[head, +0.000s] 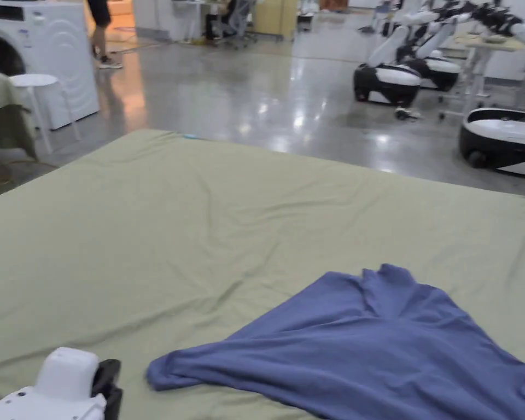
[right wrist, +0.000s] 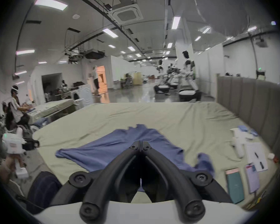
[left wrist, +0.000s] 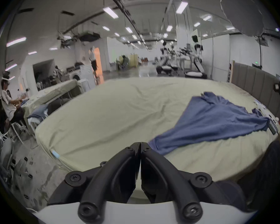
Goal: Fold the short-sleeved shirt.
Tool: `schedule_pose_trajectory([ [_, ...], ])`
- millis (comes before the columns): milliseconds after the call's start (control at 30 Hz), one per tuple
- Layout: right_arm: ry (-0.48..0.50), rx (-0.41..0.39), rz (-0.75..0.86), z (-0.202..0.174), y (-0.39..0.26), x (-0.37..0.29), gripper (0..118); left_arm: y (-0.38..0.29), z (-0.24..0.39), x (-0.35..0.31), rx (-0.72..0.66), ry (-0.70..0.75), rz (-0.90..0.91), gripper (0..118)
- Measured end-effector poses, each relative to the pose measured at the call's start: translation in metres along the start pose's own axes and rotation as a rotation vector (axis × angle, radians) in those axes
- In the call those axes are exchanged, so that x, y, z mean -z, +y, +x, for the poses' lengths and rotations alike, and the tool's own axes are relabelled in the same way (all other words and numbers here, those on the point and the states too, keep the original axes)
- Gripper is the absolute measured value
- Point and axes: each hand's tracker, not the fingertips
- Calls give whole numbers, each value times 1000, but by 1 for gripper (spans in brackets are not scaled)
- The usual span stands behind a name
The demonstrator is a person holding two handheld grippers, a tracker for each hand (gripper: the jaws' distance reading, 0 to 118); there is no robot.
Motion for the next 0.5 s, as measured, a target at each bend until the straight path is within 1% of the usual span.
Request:
schedule_pose_trajectory([
  [33,-9,-26,-10,-7,0,7,0,-1,2,7,12,18,-10,4],
  [67,2,-64,-18,-13,0,13,0,-2,3,15,26,0,-25,4],
  [100,13,-74,-28,-16,-1,19,0,-3,-9,22,33,-28,-40,4],
  [133,26,-72,-51,-25,-2,26,0,-2,-11,32,33,-25,-40,9],
  [167,32,-70,-69,-28,-3,31,0,-1,-11,43,37,-37,-48,29],
  [200,30,-74,-81,-31,-4,35,0,1,-10,55,41,-46,-53,58],
  [233,28,-81,-94,-33,-5,39,0,1,-19,64,55,-94,-72,93],
  [267,27,-87,-116,-30,-12,48,0,3,-16,77,69,-109,-74,100],
  [333,17,-93,-139,-31,-14,55,0,8,-10,101,104,-127,-64,100],
  [433,-4,-88,-171,-33,-14,66,0,15,-10,129,127,-148,-111,100],
  [500,-22,-79,-183,-30,-11,71,0,15,-11,144,165,-190,-162,96],
])
